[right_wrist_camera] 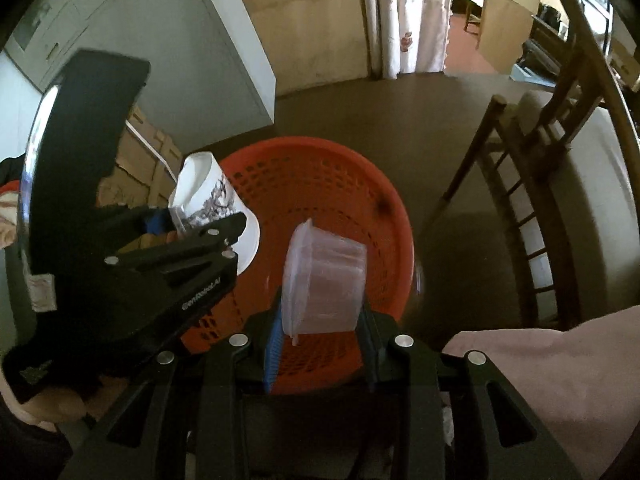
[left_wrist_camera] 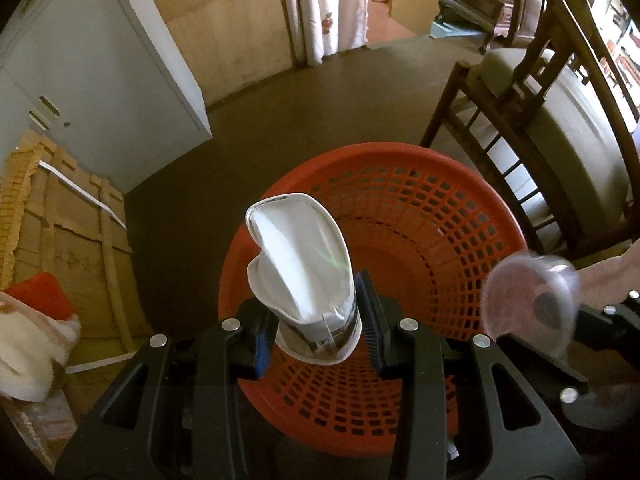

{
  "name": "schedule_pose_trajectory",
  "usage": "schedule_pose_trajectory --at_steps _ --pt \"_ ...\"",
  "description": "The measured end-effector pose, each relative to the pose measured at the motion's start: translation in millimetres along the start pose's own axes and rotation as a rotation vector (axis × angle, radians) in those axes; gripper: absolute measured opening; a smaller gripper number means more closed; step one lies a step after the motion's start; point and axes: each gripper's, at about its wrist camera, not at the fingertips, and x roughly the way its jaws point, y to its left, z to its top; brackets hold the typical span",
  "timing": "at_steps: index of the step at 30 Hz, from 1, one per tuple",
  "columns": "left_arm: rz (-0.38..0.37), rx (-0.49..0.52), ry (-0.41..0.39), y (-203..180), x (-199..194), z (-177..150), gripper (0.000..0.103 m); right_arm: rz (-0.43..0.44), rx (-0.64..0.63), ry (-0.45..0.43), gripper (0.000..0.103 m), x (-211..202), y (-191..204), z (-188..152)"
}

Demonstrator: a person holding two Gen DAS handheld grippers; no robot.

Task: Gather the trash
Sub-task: 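Open both tools to drop the cups into the orange basket, then bring both tools back over the table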

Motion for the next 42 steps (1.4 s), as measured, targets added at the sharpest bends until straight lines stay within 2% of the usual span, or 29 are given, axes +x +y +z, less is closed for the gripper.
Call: schedule_pose_trajectory --at_steps 2,3,5,7,14,24,28,33,39,42 --pt "-0.003 -0.004 -0.006 0 -1 1 0.039 0.002 -0.003 -0.002 0.034 0 -1 -1" --pt "-0.011 -0.009 -0.008 0 -1 2 0.039 0.011 -0.003 -0.008 0.043 -1 0 -1" --pt "-0.035 -0.009 0.000 -1 -3 4 0.054 0.006 -0.002 -0.023 0.049 -3 -2 -2" --pt "-0.037 0.001 -0.003 -4 -6 4 0.063 0.009 -0.008 -0.020 0.049 -5 -2 -5" --pt "-0.052 0.004 -0.028 -10 -20 5 0.076 -0.024 -0.025 -0.042 0.049 -26 -1 -18" --pt "-0.065 0.008 -0.096 -15 -62 -1 0.077 -0.041 -0.012 -0.121 0.049 -74 -1 -38" --pt "-0.069 0.024 -0.171 -20 -100 -6 0.077 -0.051 -0.013 -0.184 0.054 -106 4 -45" --pt "-0.071 0.031 -0.289 -25 -159 -15 0.077 -0.088 -0.045 -0.307 0.068 -162 16 -58" --pt "-0.103 0.064 -0.395 -40 -217 -29 0.077 -0.149 -0.023 -0.444 0.072 -229 10 -85" --pt "-0.115 0.097 -0.444 -56 -243 -40 0.078 -0.168 -0.002 -0.483 0.074 -250 1 -101"
